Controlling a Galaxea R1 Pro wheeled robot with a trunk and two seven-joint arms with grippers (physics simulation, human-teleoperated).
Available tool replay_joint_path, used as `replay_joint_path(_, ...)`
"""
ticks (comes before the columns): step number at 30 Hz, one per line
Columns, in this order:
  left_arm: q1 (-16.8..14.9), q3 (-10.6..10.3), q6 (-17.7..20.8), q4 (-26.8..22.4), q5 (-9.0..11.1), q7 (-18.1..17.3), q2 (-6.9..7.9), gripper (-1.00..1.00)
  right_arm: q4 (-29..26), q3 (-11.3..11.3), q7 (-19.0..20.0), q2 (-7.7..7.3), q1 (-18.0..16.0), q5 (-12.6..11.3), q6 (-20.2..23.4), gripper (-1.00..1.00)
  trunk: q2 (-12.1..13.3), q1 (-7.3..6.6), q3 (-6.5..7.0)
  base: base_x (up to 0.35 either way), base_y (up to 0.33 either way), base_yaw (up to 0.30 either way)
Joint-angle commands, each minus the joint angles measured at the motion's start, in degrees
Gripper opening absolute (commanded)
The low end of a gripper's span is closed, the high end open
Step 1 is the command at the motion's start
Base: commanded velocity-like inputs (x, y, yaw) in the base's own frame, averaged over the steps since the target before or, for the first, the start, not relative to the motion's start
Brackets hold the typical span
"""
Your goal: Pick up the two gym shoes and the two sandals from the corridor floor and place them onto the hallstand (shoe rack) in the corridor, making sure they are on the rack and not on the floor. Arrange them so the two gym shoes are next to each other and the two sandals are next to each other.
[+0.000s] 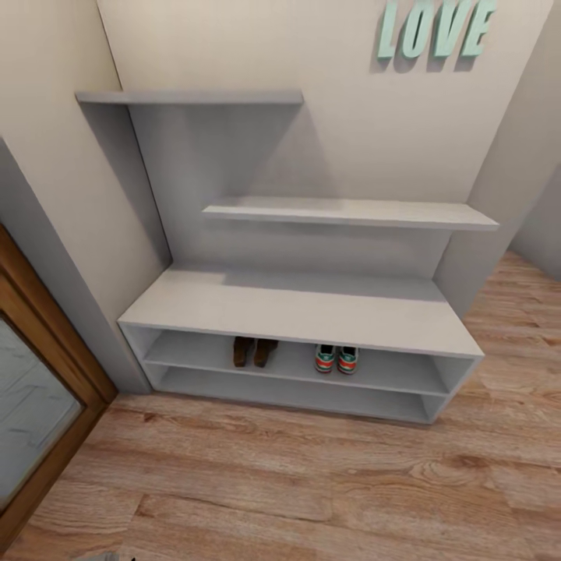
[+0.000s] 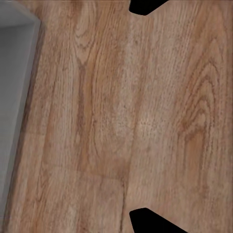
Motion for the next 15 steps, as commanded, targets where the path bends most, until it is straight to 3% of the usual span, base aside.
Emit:
replay_joint_path(1, -0.05, 0.31, 0.05, 0.07, 0.24, -0.53, -0.02, 1.00, 0.09, -0.11, -0.52, -0.01, -0.04, 0.60, -0.14, 1.00, 0.39, -0.23, 0.14, 0.000, 0.000, 0.000)
replay_joint_path(15, -0.05, 0.35, 0.05, 0.07, 0.16, -0.51, -0.01, 1.00, 0.09, -0.10, -0.52, -0.01, -0.04, 0.60, -0.14, 1.00, 6.01, -3.31, 2.65, 0.000, 0.000, 0.000)
